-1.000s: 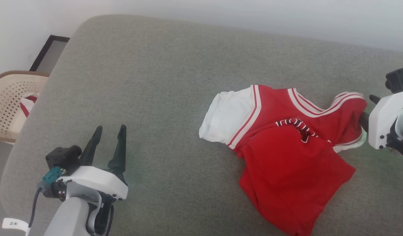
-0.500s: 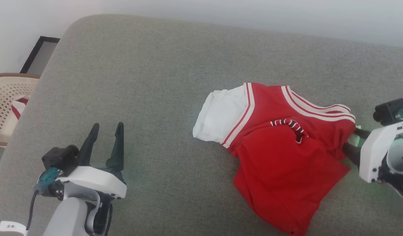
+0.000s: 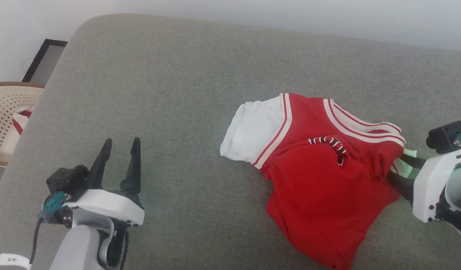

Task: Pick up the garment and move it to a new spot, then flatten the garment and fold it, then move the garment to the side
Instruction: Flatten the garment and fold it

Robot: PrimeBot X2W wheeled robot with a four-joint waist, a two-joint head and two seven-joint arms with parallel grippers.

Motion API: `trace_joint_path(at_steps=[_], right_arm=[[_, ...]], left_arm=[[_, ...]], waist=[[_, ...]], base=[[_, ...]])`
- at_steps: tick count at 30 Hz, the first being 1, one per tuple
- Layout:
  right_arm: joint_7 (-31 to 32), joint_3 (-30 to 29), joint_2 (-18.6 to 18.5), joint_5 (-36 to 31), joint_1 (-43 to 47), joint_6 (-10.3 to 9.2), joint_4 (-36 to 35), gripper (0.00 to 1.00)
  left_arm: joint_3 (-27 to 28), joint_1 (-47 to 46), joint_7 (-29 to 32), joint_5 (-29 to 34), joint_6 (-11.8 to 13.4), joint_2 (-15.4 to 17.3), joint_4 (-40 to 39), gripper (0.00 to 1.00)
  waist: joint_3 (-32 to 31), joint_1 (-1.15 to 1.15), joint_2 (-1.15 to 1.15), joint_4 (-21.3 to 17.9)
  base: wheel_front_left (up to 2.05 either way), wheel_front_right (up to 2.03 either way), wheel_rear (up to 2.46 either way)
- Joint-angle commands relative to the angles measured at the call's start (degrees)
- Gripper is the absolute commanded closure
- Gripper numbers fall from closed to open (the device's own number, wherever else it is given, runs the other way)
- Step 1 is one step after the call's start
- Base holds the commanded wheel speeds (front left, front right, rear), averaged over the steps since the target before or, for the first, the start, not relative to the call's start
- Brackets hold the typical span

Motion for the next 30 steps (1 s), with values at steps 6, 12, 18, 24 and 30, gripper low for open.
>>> trace_joint_path(at_steps=[6, 12, 18, 24, 30], right_arm=[[2.0, -3.5, 2.3, -4.4, 3.1, 0.01, -7.6, 0.93], [2.6, -3.1, 4.5, -7.0, 4.2, 0.01, -16.3, 1.0], [4.3, 2.6, 5.8, -7.2, 3.9, 0.01, -24.9, 1.0], [6.6, 7.9, 6.8, -7.2, 4.4, 0.01, -27.3, 1.0], [4.7, 5.7, 6.4, -9.1, 4.8, 0.01, -25.8, 0.0]], left_arm=[[1.1, 0.7, -0.3, 0.7, -0.8, -0.3, 0.4, 0.0], [1.7, 0.1, -0.3, 1.2, -1.2, -0.5, 0.7, 0.0], [2.2, -0.5, -0.3, 1.4, -1.5, -0.7, 0.8, 0.0], [2.7, -0.9, -0.3, 1.9, -1.8, -1.0, 1.0, 0.0], [3.1, -0.7, -0.3, 2.2, -1.9, -1.0, 1.2, 0.0]], waist=[[-0.2, 0.0, 0.0, -0.2], [0.0, 0.0, 0.0, -0.3], [0.4, 0.0, 0.0, -0.4], [0.6, 0.0, 0.0, -0.5], [0.2, 0.0, 0.0, -0.8]], base=[[0.0, 0.0, 0.0], [0.0, 0.0, 0.0], [0.0, 0.0, 0.0], [0.0, 0.0, 0.0], [0.0, 0.0, 0.0]])
